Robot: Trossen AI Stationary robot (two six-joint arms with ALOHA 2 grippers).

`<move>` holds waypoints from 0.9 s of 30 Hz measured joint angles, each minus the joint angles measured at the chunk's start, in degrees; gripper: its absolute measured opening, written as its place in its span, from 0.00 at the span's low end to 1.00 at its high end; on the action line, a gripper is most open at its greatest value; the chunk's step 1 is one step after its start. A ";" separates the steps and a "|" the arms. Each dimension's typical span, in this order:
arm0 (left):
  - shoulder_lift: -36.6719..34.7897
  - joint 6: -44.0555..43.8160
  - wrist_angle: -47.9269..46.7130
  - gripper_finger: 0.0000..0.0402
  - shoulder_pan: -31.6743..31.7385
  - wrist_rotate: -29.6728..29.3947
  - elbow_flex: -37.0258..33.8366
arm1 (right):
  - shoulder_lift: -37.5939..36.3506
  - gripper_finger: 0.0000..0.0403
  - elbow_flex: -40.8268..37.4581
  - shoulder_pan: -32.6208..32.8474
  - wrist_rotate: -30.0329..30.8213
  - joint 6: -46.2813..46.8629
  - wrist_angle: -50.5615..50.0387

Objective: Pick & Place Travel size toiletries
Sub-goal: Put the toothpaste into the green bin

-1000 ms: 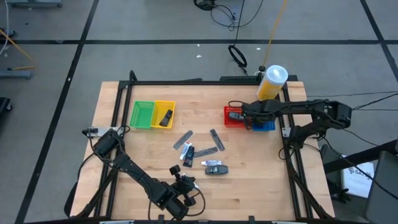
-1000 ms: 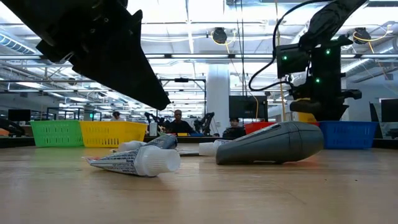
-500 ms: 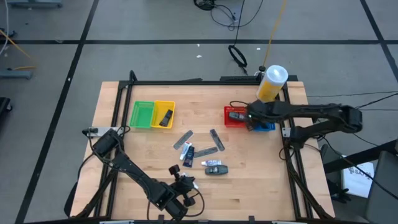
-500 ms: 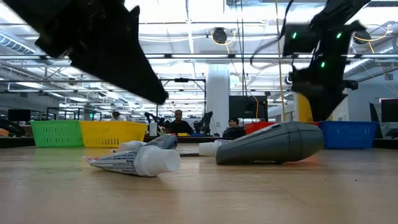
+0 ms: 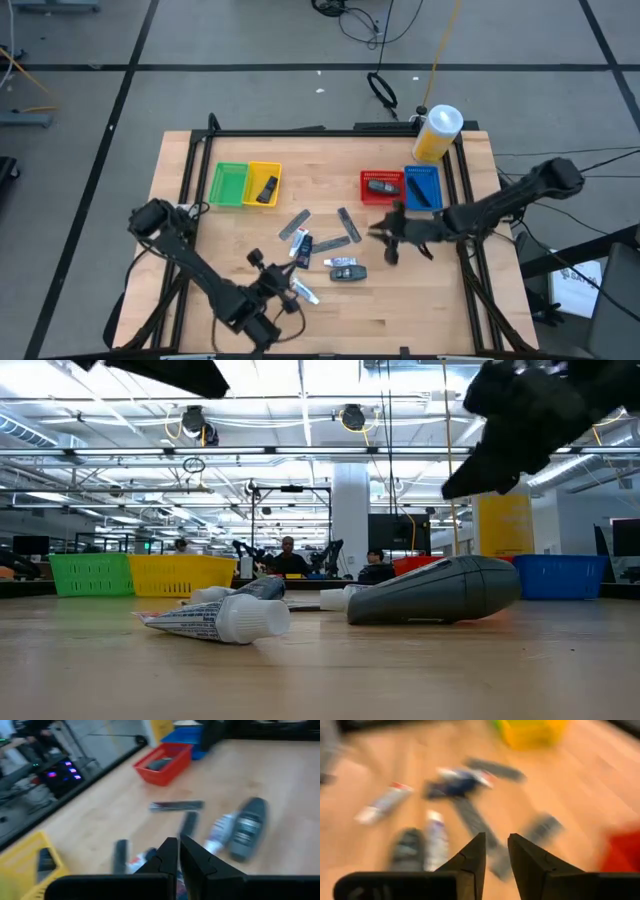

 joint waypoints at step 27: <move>-0.51 23.38 -5.44 0.43 34.53 55.52 -5.38 | 40.30 0.34 -9.34 -4.23 1.73 -14.75 74.09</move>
